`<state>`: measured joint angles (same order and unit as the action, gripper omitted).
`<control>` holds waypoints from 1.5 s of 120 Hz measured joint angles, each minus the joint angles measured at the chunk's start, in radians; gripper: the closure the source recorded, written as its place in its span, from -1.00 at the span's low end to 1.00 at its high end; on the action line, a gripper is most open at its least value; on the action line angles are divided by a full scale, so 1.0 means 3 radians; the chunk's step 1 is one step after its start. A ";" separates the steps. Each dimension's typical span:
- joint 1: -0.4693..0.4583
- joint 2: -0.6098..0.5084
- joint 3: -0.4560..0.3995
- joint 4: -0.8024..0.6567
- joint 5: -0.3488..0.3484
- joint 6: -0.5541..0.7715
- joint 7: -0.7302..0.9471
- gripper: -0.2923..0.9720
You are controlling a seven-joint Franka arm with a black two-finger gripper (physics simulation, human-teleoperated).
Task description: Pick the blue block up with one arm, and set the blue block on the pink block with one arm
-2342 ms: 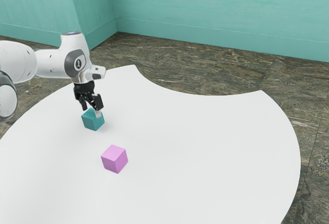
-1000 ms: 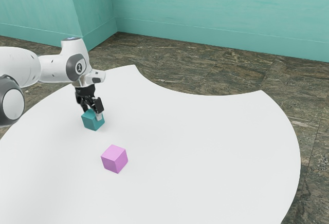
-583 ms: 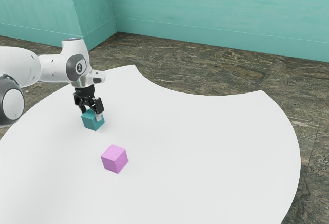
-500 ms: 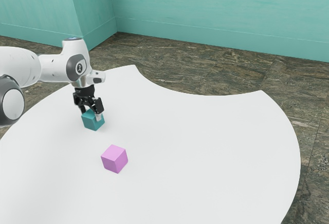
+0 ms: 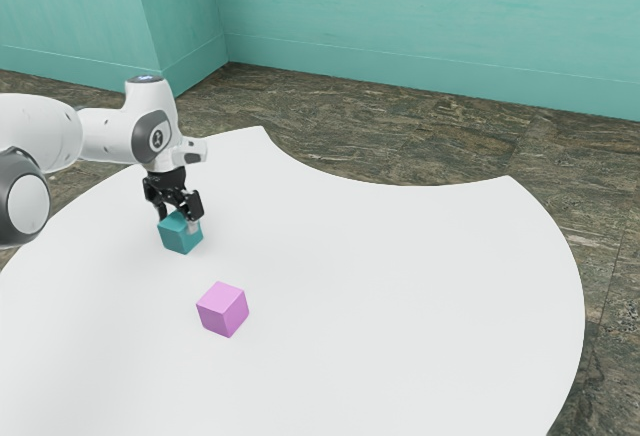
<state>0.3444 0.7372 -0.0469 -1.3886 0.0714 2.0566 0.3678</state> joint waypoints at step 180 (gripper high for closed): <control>-0.0003 -0.0092 -0.0014 -0.0169 -0.0057 -0.0021 -0.0064 -0.40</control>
<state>0.3436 0.7096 -0.0510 -1.4393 0.0544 2.0504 0.3487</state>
